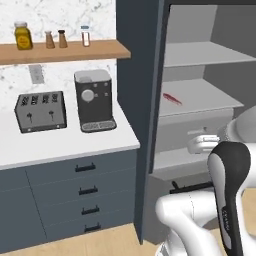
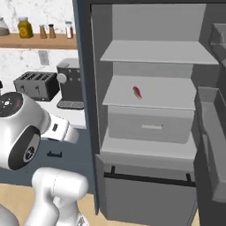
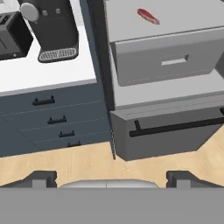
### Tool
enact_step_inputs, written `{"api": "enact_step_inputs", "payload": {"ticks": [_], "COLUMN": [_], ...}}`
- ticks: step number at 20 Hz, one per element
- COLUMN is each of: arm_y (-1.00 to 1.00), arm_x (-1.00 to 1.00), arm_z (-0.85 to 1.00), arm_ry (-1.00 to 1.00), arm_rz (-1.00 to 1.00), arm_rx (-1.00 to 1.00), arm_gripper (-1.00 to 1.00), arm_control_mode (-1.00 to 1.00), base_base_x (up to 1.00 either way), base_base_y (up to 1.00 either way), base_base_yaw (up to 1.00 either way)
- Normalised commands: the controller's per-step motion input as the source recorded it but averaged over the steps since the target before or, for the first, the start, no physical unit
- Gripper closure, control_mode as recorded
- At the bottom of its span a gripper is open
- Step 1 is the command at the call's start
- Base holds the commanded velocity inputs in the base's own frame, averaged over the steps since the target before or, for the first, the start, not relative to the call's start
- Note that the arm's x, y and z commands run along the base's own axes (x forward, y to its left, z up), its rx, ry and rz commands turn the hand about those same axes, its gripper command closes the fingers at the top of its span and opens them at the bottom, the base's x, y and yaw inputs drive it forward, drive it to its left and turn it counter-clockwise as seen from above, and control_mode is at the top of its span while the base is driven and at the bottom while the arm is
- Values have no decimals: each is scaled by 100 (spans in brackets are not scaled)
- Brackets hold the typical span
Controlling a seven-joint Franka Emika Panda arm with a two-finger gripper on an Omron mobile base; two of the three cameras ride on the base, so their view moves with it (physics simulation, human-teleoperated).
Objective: Place one bell pepper and one steak in each tupperware on the nearby counter, to pack two identical lunches.
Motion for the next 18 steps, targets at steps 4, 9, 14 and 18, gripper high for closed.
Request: {"api": "enact_step_inputs", "payload": {"ticks": [4,9,14,18], "arm_y": [0,0,0,0], "arm_x": [0,0,0,0], "arm_z": [0,0,0,0], "arm_ry": [0,0,0,0], "arm_rz": [0,0,0,0], "arm_rx": [0,0,0,0], "arm_gripper": [-100,-100,-100,-100], "arm_control_mode": [100,100,100,100], "base_base_x": [63,48,40,49], "base_base_y": [-39,-49,-50,-43], "base_base_yaw": [-13,0,0,0]}}
